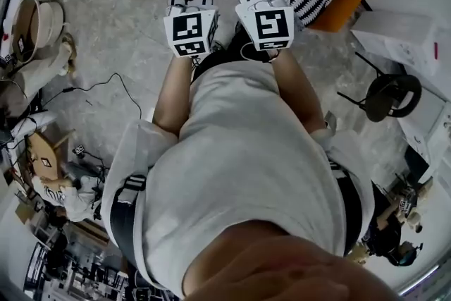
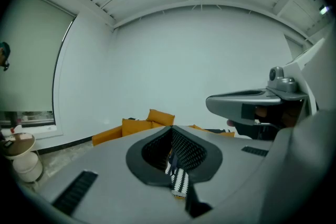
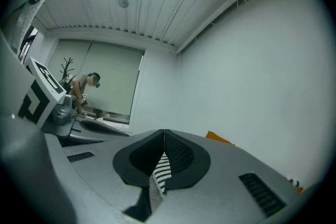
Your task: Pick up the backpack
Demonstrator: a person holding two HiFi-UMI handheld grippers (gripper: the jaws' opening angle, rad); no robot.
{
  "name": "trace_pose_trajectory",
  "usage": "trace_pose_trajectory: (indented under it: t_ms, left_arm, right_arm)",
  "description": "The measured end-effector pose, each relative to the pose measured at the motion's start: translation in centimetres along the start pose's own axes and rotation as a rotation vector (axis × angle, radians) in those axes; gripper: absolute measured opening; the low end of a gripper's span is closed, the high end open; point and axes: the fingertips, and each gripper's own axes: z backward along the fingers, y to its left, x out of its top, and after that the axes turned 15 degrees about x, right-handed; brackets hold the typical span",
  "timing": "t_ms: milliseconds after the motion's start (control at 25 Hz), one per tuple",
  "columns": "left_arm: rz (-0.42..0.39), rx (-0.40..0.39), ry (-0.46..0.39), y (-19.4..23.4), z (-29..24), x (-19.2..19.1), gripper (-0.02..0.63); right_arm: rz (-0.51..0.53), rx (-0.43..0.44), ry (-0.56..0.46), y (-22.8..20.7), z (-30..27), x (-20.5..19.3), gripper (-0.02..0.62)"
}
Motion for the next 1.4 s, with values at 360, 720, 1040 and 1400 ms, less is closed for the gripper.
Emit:
trace_pose_trajectory:
  t_ms: [360, 720, 1040, 1400]
  left_arm:
    - [-0.01, -0.045, 0.021, -0.4, -4.8, 0.3, 0.012]
    - [-0.058, -0.126, 0.065, -3.8, -15.1, 1.4, 0.012]
    - [-0.073, -0.188, 0.159, -9.3, -26.3, 0.4, 0.012]
    - [-0.137, -0.28, 0.24, -15.6, -33.2, -1.7, 0.012]
  right_arm:
    - [-0.027, -0.041, 0.004, -4.2, -1.7, -1.1, 0.038]
    - [-0.075, -0.086, 0.01, -13.7, -5.9, -2.6, 0.038]
    - [-0.167, -0.161, 0.057, -25.3, -7.3, -7.3, 0.038]
    - [-0.259, -0.281, 0.136, -34.5, -4.3, -13.1, 0.038]
